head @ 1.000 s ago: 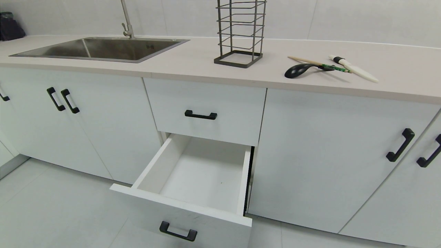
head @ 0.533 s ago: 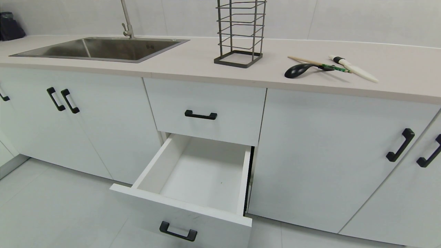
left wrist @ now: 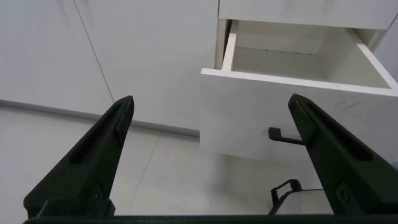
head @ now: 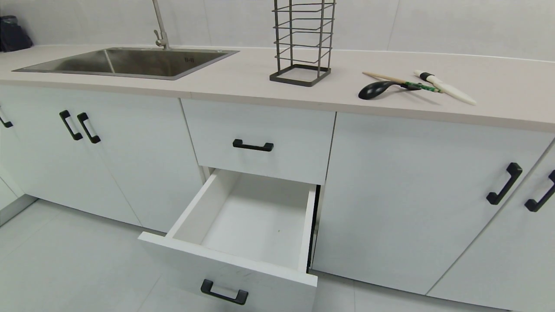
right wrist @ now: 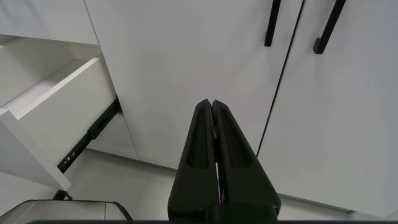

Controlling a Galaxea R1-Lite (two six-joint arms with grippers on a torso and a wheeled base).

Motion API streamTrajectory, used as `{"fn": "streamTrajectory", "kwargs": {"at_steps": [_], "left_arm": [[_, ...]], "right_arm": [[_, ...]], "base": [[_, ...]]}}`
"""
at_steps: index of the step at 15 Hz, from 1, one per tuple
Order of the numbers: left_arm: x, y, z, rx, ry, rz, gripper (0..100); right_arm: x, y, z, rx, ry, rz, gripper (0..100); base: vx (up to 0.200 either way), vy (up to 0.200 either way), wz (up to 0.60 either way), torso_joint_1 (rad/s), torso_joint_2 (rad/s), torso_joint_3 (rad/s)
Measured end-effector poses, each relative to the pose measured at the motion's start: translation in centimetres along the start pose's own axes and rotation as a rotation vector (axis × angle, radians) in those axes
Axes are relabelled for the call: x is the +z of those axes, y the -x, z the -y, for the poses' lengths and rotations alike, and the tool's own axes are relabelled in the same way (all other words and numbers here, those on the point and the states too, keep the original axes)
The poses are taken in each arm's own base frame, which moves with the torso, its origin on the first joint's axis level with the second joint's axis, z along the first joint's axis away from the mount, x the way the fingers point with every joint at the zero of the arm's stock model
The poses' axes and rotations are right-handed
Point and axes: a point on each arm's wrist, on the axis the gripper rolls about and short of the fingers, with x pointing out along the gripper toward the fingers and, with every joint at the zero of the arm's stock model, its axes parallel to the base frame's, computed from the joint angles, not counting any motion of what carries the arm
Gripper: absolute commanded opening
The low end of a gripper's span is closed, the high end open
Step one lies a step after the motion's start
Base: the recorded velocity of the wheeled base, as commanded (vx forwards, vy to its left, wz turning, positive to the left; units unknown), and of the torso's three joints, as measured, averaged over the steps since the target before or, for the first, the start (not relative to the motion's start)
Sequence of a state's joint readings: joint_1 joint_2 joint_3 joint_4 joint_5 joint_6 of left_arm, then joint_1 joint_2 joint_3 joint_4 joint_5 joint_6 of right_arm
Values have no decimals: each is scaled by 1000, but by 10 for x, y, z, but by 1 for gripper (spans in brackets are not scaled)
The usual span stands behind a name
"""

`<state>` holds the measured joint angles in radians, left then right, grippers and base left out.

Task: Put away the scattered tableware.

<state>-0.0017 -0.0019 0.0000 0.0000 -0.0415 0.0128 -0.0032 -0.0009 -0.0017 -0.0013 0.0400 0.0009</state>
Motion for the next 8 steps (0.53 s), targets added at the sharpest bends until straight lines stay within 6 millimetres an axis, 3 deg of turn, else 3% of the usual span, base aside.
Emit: {"fn": "streamTrajectory", "kwargs": {"at_steps": [8], "left_arm": [[0, 0, 0, 0, -1, 0, 100]], "right_arm": [[0, 0, 0, 1, 0, -1, 0]], "base": [[0, 0, 0, 0, 0, 0]]}}
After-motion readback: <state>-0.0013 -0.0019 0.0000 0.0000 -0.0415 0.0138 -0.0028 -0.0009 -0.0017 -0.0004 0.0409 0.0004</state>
